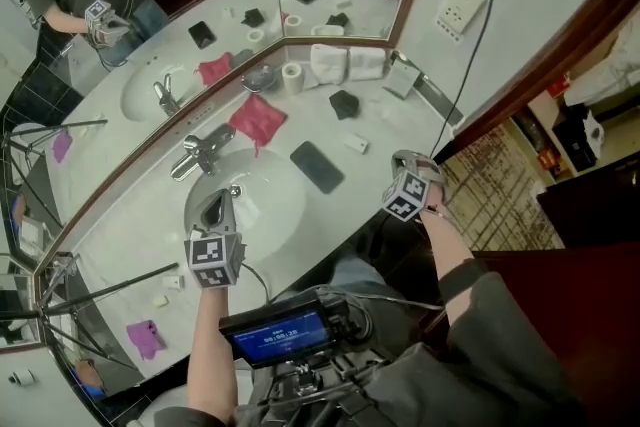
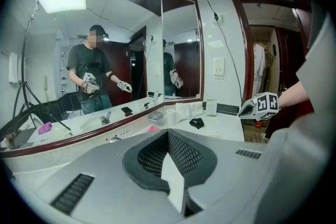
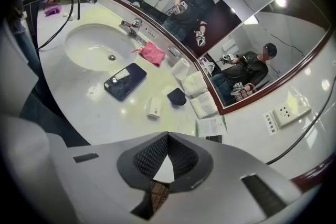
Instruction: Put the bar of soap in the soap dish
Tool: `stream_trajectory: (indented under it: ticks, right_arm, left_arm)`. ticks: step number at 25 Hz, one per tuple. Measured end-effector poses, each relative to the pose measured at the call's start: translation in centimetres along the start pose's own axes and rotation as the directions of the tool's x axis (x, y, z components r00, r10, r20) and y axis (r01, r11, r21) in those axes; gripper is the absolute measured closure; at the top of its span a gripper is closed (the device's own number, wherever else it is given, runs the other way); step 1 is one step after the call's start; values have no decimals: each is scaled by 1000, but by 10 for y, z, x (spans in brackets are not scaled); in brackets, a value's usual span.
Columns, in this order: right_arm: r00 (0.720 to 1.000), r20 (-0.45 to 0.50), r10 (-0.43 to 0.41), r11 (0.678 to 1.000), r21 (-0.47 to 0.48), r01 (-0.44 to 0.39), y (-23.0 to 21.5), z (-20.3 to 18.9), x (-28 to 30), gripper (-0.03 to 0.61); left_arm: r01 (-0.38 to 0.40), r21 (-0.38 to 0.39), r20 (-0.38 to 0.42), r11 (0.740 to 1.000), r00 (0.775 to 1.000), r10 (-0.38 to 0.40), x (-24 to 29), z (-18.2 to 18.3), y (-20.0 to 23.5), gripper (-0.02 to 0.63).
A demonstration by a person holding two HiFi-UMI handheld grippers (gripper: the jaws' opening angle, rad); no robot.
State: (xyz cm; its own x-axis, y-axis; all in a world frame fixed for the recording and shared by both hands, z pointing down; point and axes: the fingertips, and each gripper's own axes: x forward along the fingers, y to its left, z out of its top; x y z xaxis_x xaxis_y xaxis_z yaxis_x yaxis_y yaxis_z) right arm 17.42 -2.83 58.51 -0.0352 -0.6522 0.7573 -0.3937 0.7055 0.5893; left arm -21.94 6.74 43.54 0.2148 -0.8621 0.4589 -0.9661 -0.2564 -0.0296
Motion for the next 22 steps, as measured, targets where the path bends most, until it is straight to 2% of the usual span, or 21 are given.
stream_trajectory:
  ticks: [6, 22]
  right_arm:
    - [1000, -2, -1, 998, 63, 1, 5, -8, -5, 561]
    - [1000, 13, 27, 991, 131, -28, 22, -10, 1, 560]
  left_arm:
    - [4, 1, 11, 1000, 1000, -4, -6, -2, 0, 614]
    - [46, 29, -8, 999, 999, -45, 8, -1, -15, 614]
